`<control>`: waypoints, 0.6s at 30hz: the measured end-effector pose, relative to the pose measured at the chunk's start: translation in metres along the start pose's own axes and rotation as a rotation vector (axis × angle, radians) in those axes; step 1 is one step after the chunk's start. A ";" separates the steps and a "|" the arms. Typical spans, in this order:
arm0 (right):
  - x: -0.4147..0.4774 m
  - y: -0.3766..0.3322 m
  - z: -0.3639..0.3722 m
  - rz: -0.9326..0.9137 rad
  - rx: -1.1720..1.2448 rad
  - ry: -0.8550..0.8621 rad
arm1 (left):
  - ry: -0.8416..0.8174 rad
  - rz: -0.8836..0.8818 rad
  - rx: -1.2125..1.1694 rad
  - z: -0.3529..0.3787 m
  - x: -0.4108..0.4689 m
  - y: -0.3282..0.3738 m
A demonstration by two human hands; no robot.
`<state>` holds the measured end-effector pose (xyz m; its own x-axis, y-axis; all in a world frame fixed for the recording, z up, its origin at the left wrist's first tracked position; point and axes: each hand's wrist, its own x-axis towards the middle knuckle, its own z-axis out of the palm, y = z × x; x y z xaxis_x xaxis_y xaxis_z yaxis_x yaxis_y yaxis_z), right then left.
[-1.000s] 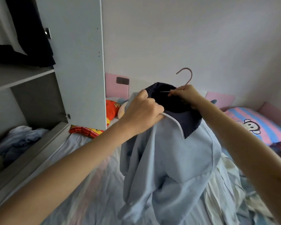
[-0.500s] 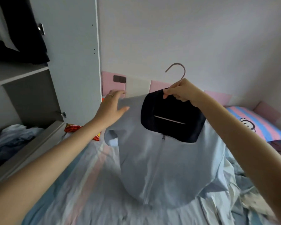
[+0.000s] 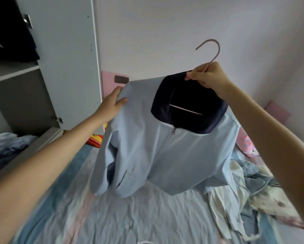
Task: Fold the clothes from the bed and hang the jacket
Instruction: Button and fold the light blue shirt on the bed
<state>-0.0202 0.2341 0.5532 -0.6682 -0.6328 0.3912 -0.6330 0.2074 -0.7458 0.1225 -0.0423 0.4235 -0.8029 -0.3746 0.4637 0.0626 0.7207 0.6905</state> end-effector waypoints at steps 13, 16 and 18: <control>-0.030 0.024 0.006 -0.081 0.010 -0.217 | 0.063 -0.200 0.198 -0.066 0.007 -0.007; -0.026 0.022 0.019 -0.002 0.085 -0.146 | 0.053 -0.135 0.420 -0.062 0.002 -0.011; -0.020 0.015 0.032 0.027 0.062 -0.124 | 0.190 0.130 0.321 -0.054 -0.005 0.016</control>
<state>-0.0039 0.2257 0.5166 -0.6288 -0.7156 0.3043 -0.5877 0.1810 -0.7886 0.1596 -0.0607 0.4623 -0.6747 -0.3481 0.6508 -0.0562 0.9034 0.4250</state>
